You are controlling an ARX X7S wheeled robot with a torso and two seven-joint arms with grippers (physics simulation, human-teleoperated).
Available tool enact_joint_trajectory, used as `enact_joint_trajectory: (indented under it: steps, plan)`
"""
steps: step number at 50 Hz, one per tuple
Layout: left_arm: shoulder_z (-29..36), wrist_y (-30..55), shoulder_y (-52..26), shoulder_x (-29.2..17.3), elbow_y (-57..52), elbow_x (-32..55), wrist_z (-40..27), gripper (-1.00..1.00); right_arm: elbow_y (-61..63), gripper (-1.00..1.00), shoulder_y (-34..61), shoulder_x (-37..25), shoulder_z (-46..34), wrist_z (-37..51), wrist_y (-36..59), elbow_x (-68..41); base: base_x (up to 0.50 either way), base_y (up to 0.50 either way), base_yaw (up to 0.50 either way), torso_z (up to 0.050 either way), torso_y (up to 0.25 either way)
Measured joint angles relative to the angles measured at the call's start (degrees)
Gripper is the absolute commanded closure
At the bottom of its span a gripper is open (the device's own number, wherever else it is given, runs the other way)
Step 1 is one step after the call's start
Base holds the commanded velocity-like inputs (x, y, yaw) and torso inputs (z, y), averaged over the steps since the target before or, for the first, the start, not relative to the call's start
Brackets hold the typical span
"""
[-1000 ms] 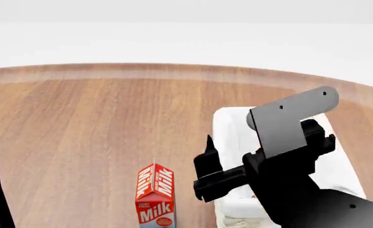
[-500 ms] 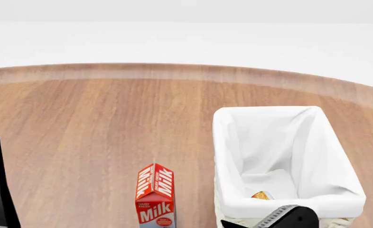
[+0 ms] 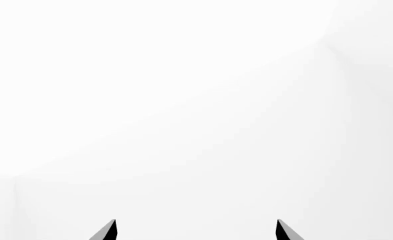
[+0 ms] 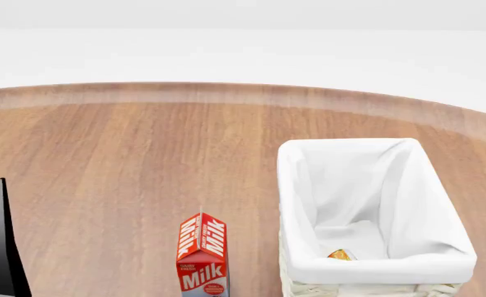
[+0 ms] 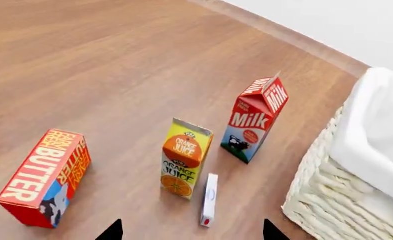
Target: Pick up the alphabet soup and the tomato sauce, and put them in the basket.
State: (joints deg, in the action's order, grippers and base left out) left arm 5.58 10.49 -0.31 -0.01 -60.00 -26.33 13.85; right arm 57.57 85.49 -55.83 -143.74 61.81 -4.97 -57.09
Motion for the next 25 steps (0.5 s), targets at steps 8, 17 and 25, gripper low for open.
enact_joint_trajectory:
  steps: [8, 17, 25]
  plan:
    - [0.5, 0.3, -0.2, 0.0, 0.0, -0.4, 0.0, -1.0, -2.2, -1.0, -0.2, 1.5, -7.6, 3.0, -3.3, 0.0, 0.0, 0.0, 0.0, 0.0, 0.0]
    - [0.7, 0.5, -0.4, 0.0, 0.0, -0.6, 0.0, -1.0, -4.3, -1.0, -1.8, 2.1, -11.4, 4.6, -5.2, -1.7, 0.0, 0.0, 0.0, 0.0, 0.0]
    - [0.7, 0.5, -0.3, 0.0, 0.0, -0.6, 0.1, -1.0, -6.2, -1.0, -4.5, 2.9, -12.5, 4.9, -6.4, -2.6, 0.0, 0.0, 0.0, 0.0, 0.0]
